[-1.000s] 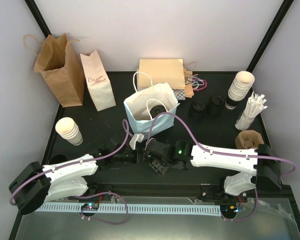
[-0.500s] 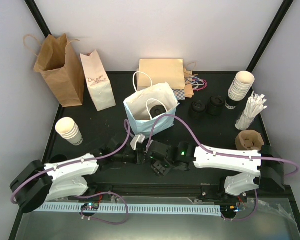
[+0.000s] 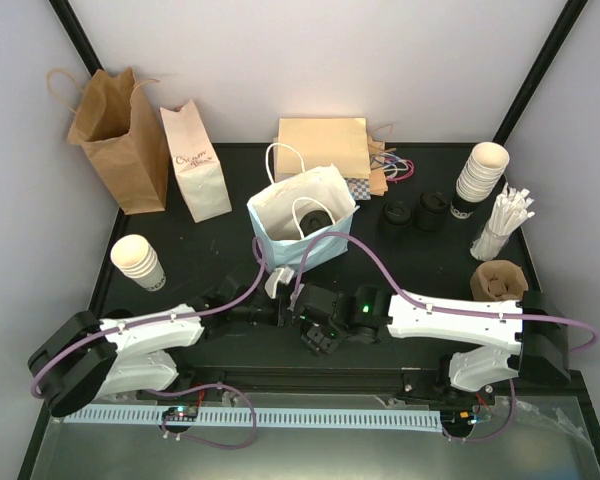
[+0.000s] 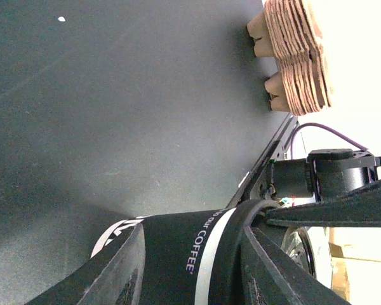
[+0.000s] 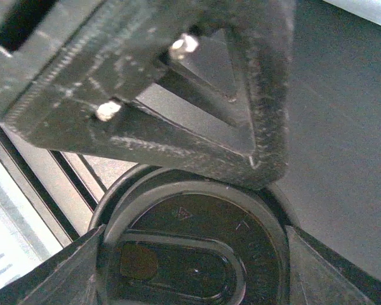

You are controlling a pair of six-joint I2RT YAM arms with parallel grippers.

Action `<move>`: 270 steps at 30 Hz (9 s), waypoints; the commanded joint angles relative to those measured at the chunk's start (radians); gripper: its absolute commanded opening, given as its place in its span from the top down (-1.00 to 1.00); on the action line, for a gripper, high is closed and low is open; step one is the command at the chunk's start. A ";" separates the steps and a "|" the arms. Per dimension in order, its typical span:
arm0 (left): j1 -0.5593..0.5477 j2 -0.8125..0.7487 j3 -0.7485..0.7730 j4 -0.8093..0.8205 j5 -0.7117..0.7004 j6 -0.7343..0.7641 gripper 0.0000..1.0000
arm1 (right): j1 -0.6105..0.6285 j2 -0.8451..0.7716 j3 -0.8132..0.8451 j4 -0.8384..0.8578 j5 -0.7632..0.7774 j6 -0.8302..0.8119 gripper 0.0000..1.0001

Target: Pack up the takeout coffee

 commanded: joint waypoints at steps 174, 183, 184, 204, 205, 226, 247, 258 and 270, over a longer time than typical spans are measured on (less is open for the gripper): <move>0.009 -0.291 0.036 -0.351 -0.009 -0.018 -0.10 | -0.025 0.192 -0.015 -0.060 0.012 0.097 -0.29; 0.009 -0.153 0.036 -0.337 0.008 0.005 -0.04 | -0.026 0.183 -0.009 -0.075 0.022 0.103 -0.34; 0.009 -0.156 0.037 -0.348 0.002 0.009 -0.03 | -0.027 0.179 -0.006 -0.078 0.027 0.106 -0.36; 0.008 -0.144 0.066 -0.453 -0.056 0.049 0.00 | -0.026 0.051 0.040 -0.108 0.124 0.136 -0.91; 0.009 -0.144 0.068 -0.454 -0.057 0.049 0.00 | -0.026 0.041 0.041 -0.106 0.125 0.137 -0.93; 0.009 -0.243 0.220 -0.631 -0.086 0.092 -0.25 | -0.078 -0.130 0.020 -0.095 0.101 0.190 -0.99; -0.241 -0.238 0.493 -0.971 -0.426 0.204 -0.98 | -0.353 -0.385 -0.197 0.113 -0.182 0.276 -0.88; -0.366 -0.059 0.659 -1.097 -0.541 0.278 -0.98 | -0.376 -0.548 -0.301 0.161 -0.109 0.273 -1.00; -0.382 0.074 0.723 -1.088 -0.490 0.337 -0.97 | -0.397 -0.493 -0.421 0.278 -0.353 0.329 -0.90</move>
